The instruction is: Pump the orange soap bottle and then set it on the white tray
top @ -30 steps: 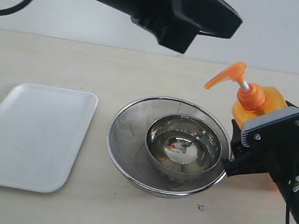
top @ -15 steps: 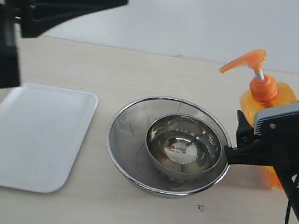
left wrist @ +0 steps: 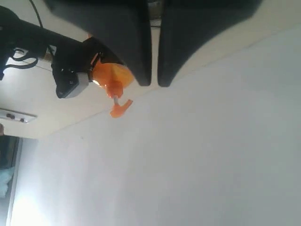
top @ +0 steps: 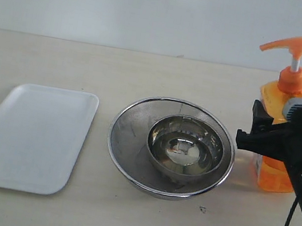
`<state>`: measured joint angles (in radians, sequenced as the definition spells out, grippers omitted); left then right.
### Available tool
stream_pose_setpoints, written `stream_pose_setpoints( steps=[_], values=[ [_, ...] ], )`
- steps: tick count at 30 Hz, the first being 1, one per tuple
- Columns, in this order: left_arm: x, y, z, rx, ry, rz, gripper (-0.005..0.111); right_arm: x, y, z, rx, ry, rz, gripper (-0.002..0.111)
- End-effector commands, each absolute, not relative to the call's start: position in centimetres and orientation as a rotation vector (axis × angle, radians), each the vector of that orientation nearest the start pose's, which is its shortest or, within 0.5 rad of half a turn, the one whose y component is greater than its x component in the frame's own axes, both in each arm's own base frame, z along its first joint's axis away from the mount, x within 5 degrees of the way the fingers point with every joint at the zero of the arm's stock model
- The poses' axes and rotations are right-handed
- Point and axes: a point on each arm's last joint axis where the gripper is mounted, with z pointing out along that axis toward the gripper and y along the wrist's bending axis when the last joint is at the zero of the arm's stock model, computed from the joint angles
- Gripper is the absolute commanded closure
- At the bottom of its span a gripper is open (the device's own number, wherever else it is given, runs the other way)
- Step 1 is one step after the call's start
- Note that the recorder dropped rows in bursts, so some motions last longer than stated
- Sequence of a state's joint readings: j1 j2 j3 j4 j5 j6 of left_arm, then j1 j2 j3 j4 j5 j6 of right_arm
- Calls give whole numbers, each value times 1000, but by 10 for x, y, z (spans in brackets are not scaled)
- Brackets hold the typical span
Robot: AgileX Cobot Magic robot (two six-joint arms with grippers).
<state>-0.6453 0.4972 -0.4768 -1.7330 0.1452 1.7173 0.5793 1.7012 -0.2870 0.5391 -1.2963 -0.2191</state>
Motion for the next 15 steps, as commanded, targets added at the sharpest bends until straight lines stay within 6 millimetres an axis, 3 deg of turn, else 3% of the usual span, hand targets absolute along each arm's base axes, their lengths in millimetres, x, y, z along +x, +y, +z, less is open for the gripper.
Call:
stream_pose_setpoints(
  steps=[1,7,15],
  values=[
    [71,-69,328,517,1419,-699,102,220,91,145,-101,1718,4,108],
    [68,-66,313,509,1441,-701,102,220,90,145,-62,1720,32,108],
    [67,-66,309,502,1455,-713,102,220,90,145,-62,1720,32,108]
  ],
)
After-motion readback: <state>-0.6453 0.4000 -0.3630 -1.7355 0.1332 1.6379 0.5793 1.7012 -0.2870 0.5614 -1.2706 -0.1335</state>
